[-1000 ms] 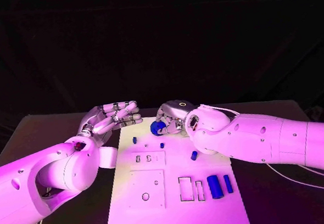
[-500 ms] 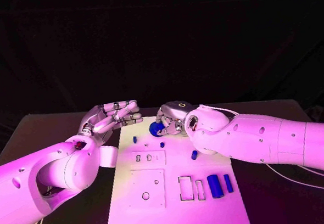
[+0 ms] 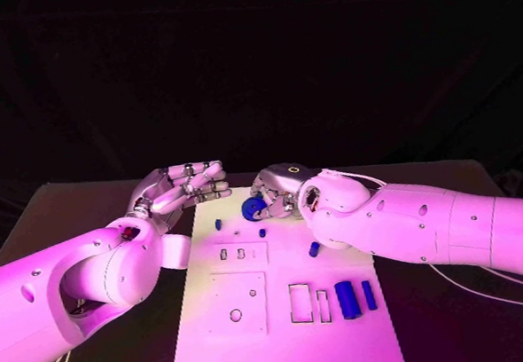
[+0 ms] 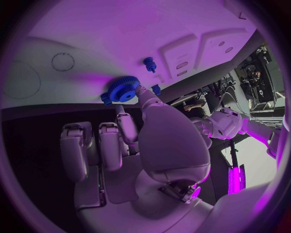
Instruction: Assemble the parts on the task board
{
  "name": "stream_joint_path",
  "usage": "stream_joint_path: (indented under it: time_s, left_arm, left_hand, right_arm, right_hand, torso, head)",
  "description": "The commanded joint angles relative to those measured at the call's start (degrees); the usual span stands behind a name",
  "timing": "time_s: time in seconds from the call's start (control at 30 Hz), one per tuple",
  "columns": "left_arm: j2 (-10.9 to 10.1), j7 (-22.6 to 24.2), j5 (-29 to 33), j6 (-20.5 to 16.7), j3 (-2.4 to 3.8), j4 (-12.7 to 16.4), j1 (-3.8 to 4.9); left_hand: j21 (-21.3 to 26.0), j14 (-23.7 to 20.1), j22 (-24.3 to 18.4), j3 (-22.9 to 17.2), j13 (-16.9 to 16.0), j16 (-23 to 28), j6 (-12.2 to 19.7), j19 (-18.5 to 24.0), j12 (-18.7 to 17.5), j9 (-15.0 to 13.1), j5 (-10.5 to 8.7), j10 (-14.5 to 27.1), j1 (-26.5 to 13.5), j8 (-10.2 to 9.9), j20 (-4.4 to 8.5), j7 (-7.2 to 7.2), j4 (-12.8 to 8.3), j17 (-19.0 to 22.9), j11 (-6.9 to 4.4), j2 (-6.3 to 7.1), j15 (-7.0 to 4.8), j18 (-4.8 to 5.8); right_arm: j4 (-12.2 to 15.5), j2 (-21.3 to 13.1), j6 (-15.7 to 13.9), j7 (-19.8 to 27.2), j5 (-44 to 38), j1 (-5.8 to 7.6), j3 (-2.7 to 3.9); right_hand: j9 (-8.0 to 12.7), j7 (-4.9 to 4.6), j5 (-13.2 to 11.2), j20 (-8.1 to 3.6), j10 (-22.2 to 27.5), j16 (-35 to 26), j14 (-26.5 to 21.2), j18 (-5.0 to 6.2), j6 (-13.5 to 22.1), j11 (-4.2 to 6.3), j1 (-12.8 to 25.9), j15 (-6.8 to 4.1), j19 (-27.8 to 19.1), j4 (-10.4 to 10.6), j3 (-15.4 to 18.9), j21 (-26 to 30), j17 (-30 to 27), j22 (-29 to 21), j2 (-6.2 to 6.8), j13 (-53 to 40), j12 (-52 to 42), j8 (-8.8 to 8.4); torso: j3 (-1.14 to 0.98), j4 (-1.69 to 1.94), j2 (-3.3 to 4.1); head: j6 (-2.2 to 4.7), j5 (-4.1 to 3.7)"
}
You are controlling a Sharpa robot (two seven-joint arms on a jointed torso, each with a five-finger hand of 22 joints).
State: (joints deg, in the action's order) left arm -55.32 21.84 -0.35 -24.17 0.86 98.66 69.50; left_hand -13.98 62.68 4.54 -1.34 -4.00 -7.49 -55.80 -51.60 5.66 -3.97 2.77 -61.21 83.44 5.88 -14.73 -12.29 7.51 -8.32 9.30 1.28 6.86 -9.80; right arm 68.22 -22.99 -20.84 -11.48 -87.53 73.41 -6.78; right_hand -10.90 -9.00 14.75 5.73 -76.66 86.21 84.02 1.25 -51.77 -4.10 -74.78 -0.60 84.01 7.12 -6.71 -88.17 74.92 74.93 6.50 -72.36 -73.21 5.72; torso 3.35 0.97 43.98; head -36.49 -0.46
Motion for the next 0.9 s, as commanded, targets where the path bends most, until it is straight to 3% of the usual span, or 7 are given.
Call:
stream_joint_path:
  time_s: [0.03, 0.33, 0.47, 0.9]
  left_arm:
    - [0.1, 0.3, -0.3, 0.6, 0.06, 0.1, 0.08]
    - [0.2, 0.2, -0.3, 0.6, 0.06, 0.0, 0.08]
    - [0.2, 0.2, -0.3, 0.6, 0.06, -0.1, 0.08]
    - [0.1, 0.2, -0.3, 0.5, 0.06, -0.2, 0.08]
  left_hand:
    - [0.3, -0.2, -0.1, 0.1, 0.1, 0.3, 0.0, 0.0, -0.3, 0.1, 0.17, 0.1, 0.0, -0.3, -0.27, -0.18, -0.3, -0.1, 0.18, -0.43, 0.32, -0.78]
    - [0.3, -0.2, -0.1, 0.2, 0.0, 0.4, 0.0, 0.0, -0.4, 0.1, 0.17, 0.1, 0.0, -0.4, -0.28, -0.20, -0.4, -0.1, 0.19, -0.48, 0.33, -0.78]
    - [0.3, -0.2, -0.1, 0.2, 0.0, 0.4, 0.0, 0.0, -0.4, 0.1, 0.17, 0.1, 0.0, -0.4, -0.28, -0.20, -0.4, -0.1, 0.19, -0.48, 0.33, -0.78]
    - [0.3, -0.2, -0.1, 0.2, 0.0, 0.4, 0.0, 0.0, -0.4, 0.1, 0.17, 0.1, 0.0, -0.4, -0.28, -0.21, -0.5, -0.1, 0.20, -0.49, 0.33, -0.78]
  right_arm:
    - [0.0, 0.0, 1.3, 0.5, -0.1, -0.03, -0.02]
    - [-0.2, 0.0, 4.6, 0.4, 1.2, -0.04, -0.05]
    - [-0.5, 0.1, 4.8, 0.0, 1.4, -0.05, -0.07]
    - [0.4, -1.2, 0.2, -0.4, 1.2, -0.12, -0.09]
  right_hand:
    - [0.1, -0.11, -0.5, 0.34, 0.4, 0.2, 4.3, -0.49, 0.8, -0.10, 0.9, 0.55, 4.0, 0.2, 0.5, 0.3, 7.3, 12.7, -0.10, 0.1, 0.3, -0.51]
    - [-0.5, -0.13, 0.0, 0.58, -0.4, 0.5, 4.4, -0.57, -1.1, -0.20, 3.7, 0.70, 4.2, 2.5, 1.7, 0.1, 7.8, 13.0, -1.02, -0.9, -0.7, -0.62]
    - [-0.6, -0.12, 2.7, 0.60, -0.3, 0.5, 4.4, -0.55, -1.7, -0.21, 6.2, 0.71, 4.1, 4.6, 2.2, 0.1, 7.9, 13.0, -2.03, -1.0, -0.7, -0.90]
    - [-0.8, 0.03, 3.0, 0.56, -1.0, 0.8, 4.5, -0.75, -2.4, -0.08, 6.0, 0.63, 4.7, 4.6, 2.0, -0.4, 8.3, 13.6, -2.43, -1.8, -1.5, -0.96]
  torso:
    - [0.02, 0.01, 0.02]
    - [0.01, -0.01, 0.03]
    - [0.02, 0.00, 0.01]
    - [-0.01, -0.02, -0.02]
  head:
    - [0.00, -0.06]
    - [0.03, 0.02]
    - [0.14, -0.04]
    - [-0.03, -0.05]
